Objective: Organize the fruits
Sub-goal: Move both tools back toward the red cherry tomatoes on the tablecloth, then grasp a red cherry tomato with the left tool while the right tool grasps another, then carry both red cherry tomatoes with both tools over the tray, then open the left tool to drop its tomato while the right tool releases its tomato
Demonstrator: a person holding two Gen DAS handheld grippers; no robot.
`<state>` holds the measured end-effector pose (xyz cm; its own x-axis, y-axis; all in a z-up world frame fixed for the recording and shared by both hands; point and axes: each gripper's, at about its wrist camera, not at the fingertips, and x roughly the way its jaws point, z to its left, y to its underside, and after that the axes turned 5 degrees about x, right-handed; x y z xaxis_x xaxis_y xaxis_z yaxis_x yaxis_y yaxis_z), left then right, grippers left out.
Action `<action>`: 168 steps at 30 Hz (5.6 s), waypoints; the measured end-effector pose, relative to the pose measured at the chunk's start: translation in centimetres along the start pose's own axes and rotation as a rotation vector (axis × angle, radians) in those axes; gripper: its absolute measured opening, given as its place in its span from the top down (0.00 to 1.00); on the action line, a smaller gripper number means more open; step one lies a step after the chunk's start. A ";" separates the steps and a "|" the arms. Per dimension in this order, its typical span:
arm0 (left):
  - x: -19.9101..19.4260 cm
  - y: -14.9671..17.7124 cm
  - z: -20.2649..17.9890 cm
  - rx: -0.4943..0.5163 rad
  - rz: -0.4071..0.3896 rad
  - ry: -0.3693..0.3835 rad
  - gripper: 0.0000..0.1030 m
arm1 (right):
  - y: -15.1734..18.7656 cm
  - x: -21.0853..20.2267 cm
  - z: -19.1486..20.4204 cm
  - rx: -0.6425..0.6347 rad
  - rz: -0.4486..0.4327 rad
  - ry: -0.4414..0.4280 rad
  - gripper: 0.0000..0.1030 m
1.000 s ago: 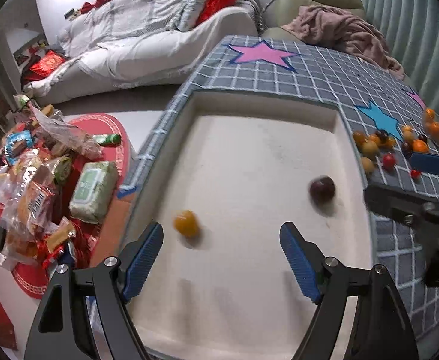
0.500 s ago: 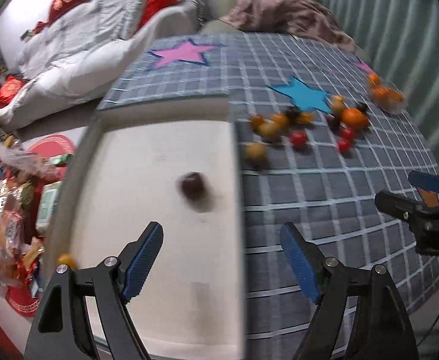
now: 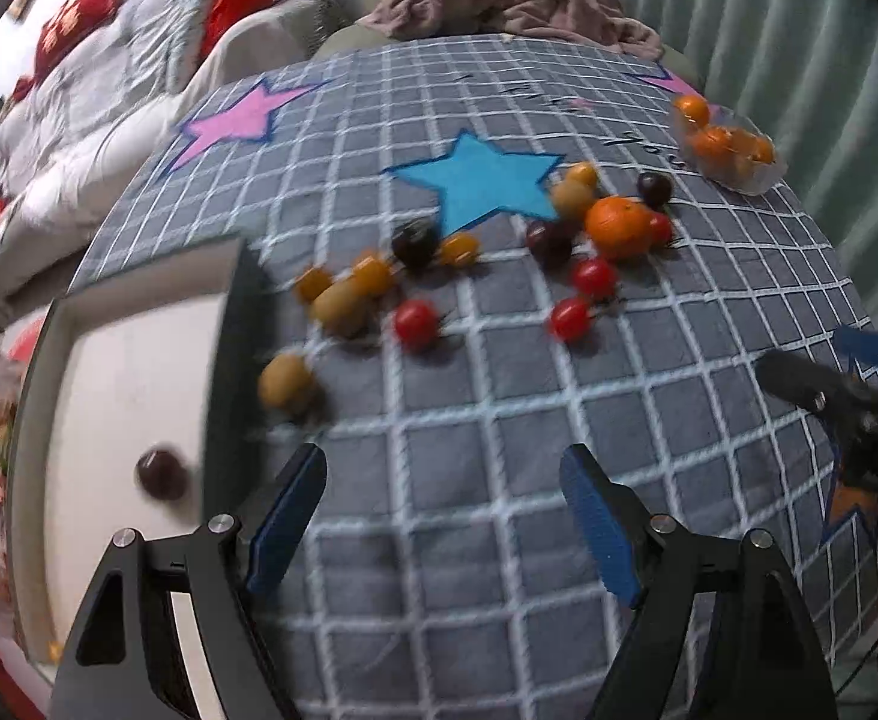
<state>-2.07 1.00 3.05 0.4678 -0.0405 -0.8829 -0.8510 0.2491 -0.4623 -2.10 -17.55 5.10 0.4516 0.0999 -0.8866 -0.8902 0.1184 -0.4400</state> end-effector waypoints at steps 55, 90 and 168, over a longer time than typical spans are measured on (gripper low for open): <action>4.4 -5.0 -3.4 0.013 -0.045 0.168 0.78 | -3.6 4.1 0.0 -0.108 -0.031 -0.133 0.78; -4.3 1.3 3.9 -0.055 -0.100 0.136 0.78 | 0.1 -3.8 8.6 -0.240 -0.048 -0.195 0.78; -1.6 7.3 20.8 -0.248 0.003 -0.208 0.08 | -0.6 1.6 29.1 -0.389 0.064 -0.286 0.00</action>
<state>-4.08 23.04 2.78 0.4824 0.1644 -0.8604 -0.8726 0.0044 -0.4884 0.88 11.28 8.08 0.3450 0.3689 -0.8631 -0.8489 -0.2697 -0.4546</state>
